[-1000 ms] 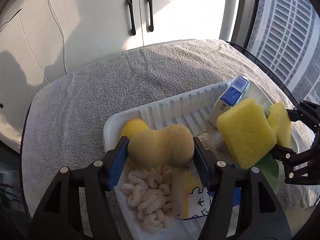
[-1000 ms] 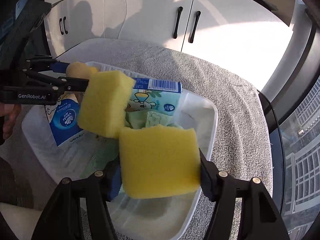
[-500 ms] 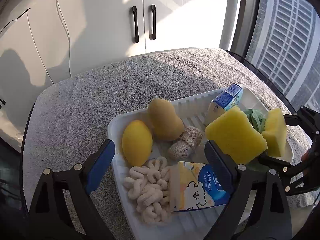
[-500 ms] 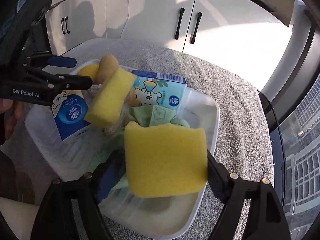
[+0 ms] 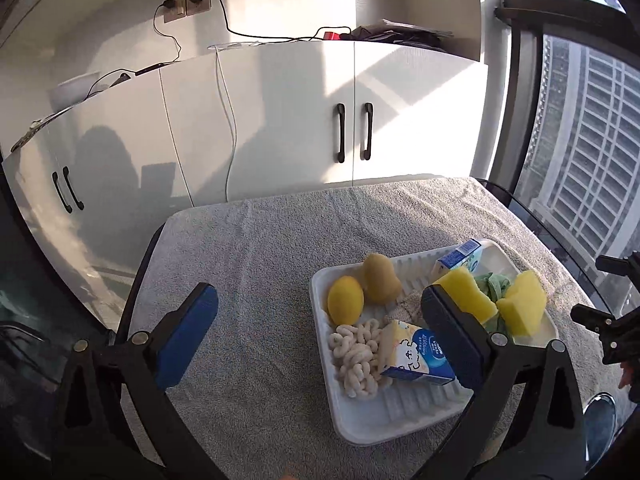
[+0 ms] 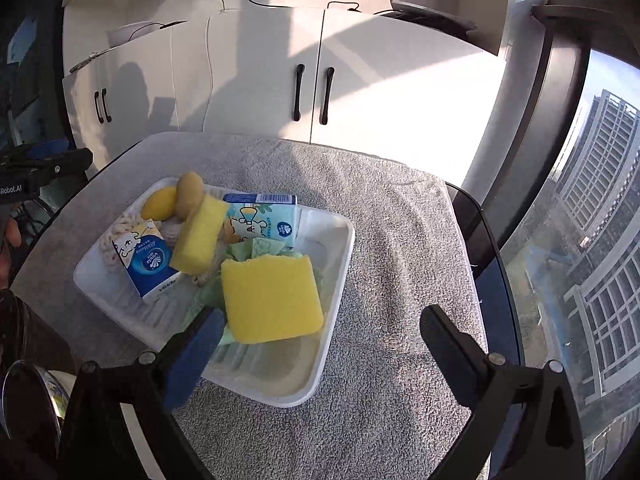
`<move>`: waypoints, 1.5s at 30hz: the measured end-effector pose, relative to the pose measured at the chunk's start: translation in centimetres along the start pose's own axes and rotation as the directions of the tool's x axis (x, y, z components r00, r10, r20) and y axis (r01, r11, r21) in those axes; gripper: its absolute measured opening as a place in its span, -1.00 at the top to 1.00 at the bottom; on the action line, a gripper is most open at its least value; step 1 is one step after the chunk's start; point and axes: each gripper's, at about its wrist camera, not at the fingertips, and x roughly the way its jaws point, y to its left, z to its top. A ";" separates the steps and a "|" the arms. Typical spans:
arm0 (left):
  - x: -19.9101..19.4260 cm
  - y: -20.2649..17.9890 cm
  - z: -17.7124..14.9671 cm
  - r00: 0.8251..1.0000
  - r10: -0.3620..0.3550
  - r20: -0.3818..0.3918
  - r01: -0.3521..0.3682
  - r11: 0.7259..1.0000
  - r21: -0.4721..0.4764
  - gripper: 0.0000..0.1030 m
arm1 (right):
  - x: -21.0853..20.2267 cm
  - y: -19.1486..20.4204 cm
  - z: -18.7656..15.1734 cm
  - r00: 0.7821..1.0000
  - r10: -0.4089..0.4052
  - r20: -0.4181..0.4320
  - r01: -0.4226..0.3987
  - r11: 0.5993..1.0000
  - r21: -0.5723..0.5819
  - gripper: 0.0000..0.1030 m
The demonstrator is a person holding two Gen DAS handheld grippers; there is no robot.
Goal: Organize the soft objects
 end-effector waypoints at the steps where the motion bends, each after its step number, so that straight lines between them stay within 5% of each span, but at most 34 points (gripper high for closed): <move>1: -1.3 0.1 -0.2 1.000 0.010 0.017 -0.010 1.000 -0.005 -1.00 | -1.0 -0.4 -0.3 1.000 -0.004 0.006 0.004 1.000 0.027 -0.97; 10: -12.1 -2.7 -5.8 0.991 0.119 0.064 -0.116 0.992 -0.040 -1.00 | -10.7 0.3 -5.8 0.997 -0.030 0.073 0.016 0.984 0.179 -1.00; 15: -15.7 -5.5 -10.9 0.981 0.193 -0.035 -0.195 0.978 -0.076 -1.00 | -14.0 3.5 -10.2 0.997 -0.015 0.077 0.002 0.986 0.168 -1.00; 20: -17.6 -7.7 -15.5 0.990 0.087 -0.111 -0.102 0.986 -0.135 -1.00 | -16.6 6.6 -14.1 0.997 -0.026 0.076 0.012 0.985 0.171 -1.00; 24: -18.9 -8.7 -17.7 0.990 0.072 -0.122 -0.091 0.984 -0.154 -1.00 | -17.8 8.1 -16.2 0.996 -0.045 0.073 0.031 0.982 0.188 -1.00; 34: -21.2 -9.7 -18.3 0.986 0.130 -0.102 -0.140 0.985 -0.105 -1.00 | -19.0 9.3 -17.6 0.989 -0.132 0.066 0.117 0.973 0.198 -1.00; 39: -21.0 -9.2 -18.4 0.990 0.079 -0.117 -0.097 0.984 -0.148 -1.00 | -19.4 9.5 -17.3 0.982 -0.173 0.078 0.156 0.969 0.192 -1.00; 45: -21.0 -9.3 -18.5 0.988 0.101 -0.119 -0.116 0.984 -0.133 -1.00 | -19.7 9.9 -17.3 0.981 -0.175 0.082 0.157 0.969 0.192 -1.00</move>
